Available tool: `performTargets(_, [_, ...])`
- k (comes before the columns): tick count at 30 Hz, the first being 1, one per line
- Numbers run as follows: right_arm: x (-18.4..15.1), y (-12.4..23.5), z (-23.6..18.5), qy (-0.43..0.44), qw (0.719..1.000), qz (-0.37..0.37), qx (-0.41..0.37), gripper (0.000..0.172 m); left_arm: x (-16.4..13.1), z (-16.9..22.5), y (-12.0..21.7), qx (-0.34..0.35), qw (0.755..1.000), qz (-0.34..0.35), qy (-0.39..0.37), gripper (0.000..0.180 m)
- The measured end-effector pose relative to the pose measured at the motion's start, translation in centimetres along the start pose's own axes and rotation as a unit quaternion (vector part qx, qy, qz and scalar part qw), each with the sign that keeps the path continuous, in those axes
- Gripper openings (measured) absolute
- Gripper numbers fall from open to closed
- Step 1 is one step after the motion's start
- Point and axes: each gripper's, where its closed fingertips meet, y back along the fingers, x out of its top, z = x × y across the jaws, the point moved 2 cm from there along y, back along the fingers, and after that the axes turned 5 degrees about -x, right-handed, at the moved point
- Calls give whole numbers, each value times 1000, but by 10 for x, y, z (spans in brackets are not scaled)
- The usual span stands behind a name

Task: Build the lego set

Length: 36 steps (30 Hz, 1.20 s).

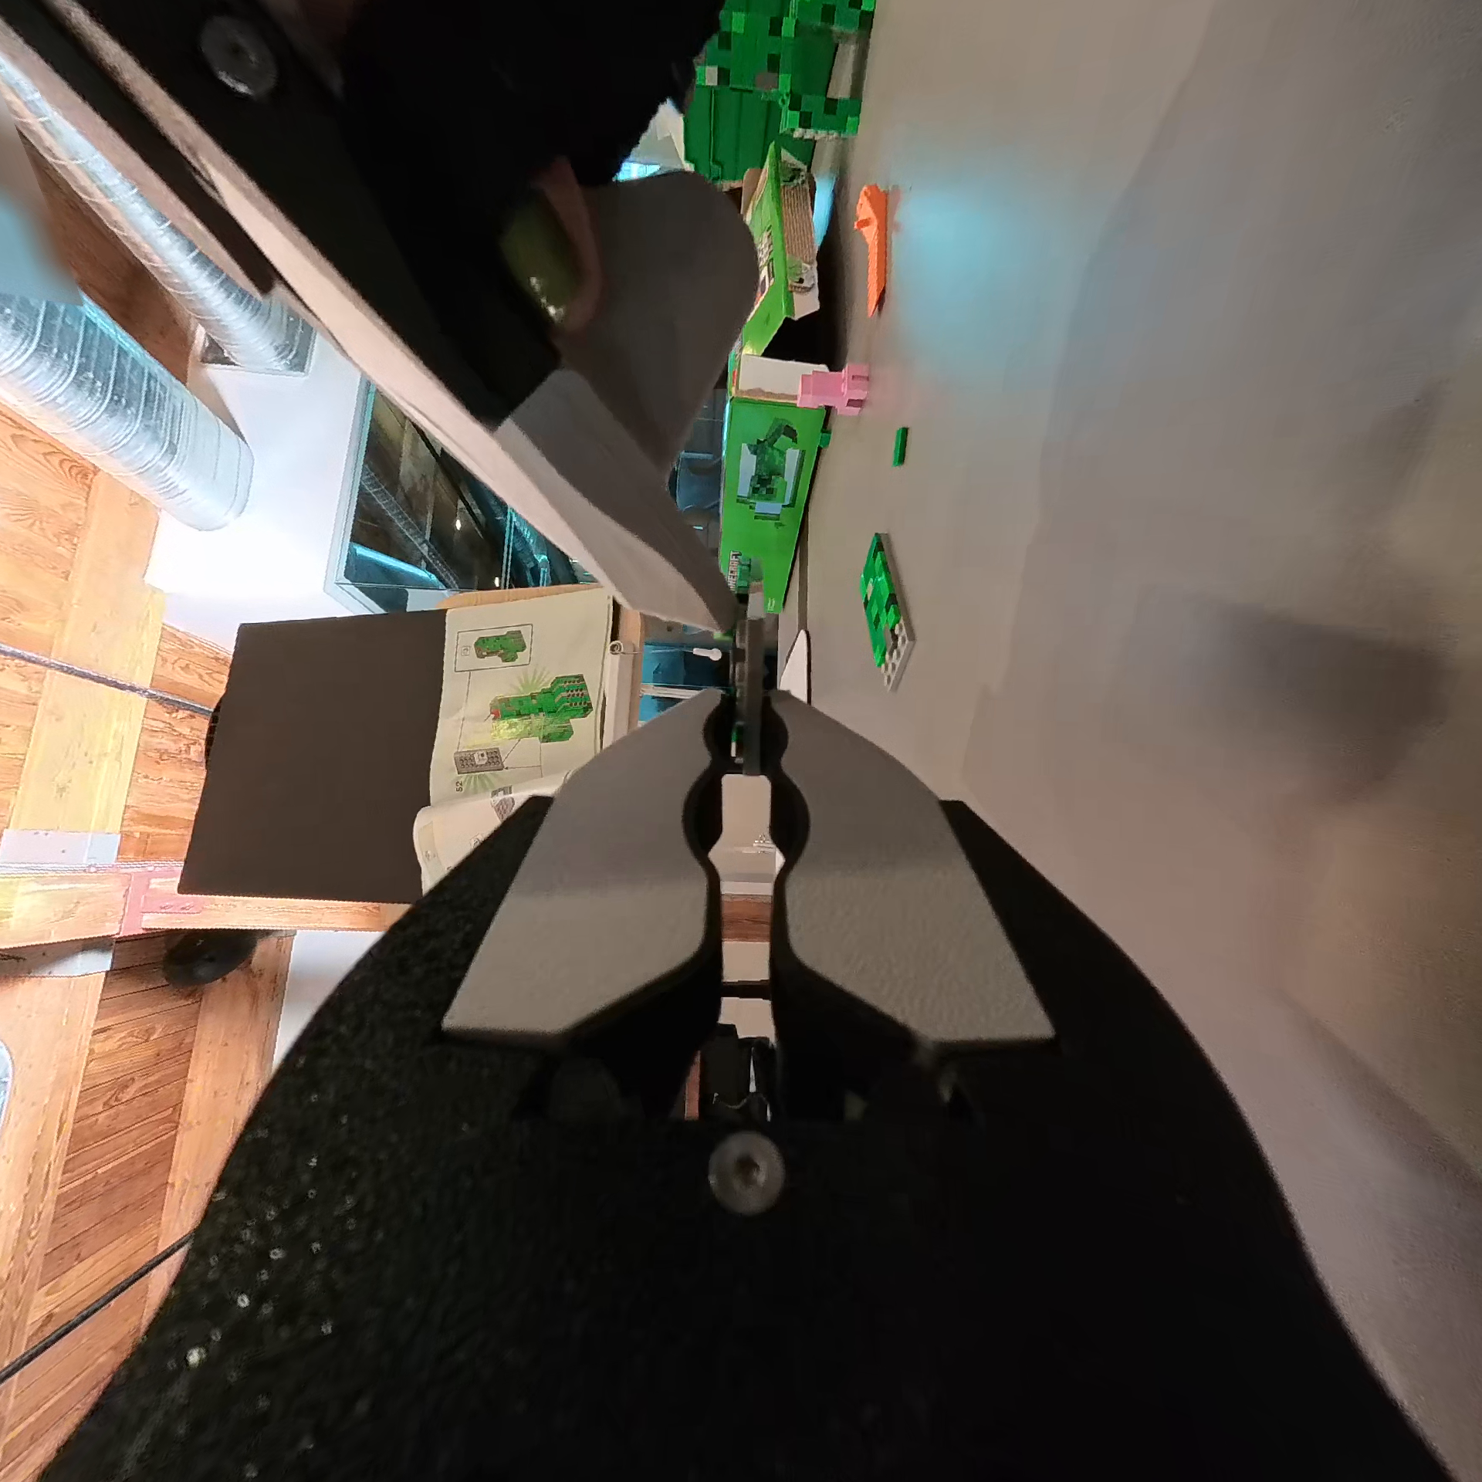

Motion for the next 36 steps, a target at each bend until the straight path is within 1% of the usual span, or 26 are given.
performTargets(10, [2,2,-1,14,1000,10,-5,14,-3,0,1,-2,1000,-2,10,5])
performTargets(13, [3,7,2,41,998,45,-14,21,-4,-1,0,-4,1000,-1,29,5])
performTargets(15, [3,12,-2,96,991,93,-30,26,-6,-2,0,-8,999,3,53,5])
performTargets(17, [0,13,-6,178,973,128,-70,25,-7,-4,0,-11,997,10,78,5])
performTargets(18, [-3,11,-7,226,959,136,-101,25,-8,-5,1,-9,996,11,83,5])
performTargets(19, [-7,9,-4,270,942,135,-146,25,-8,-5,1,-8,996,11,85,5])
performTargets(21, [-14,2,-4,353,904,124,-204,25,-9,-4,1,-12,996,13,92,5])
performTargets(23, [-17,-4,-7,409,872,125,-236,25,-10,-4,1,-14,995,14,97,5])
performTargets(26, [-18,-9,-10,463,833,131,-273,24,-10,-4,1,-16,995,15,99,5])
performTargets(28, [-18,-13,-10,482,816,136,-288,23,-10,-4,2,-17,995,15,98,5])
performTargets(31, [-20,-19,-11,502,802,138,-294,20,-9,-3,1,-19,995,16,98,5])
performTargets(36, [-20,-22,-13,513,791,152,-297,13,-9,-2,3,-21,995,17,97,5])
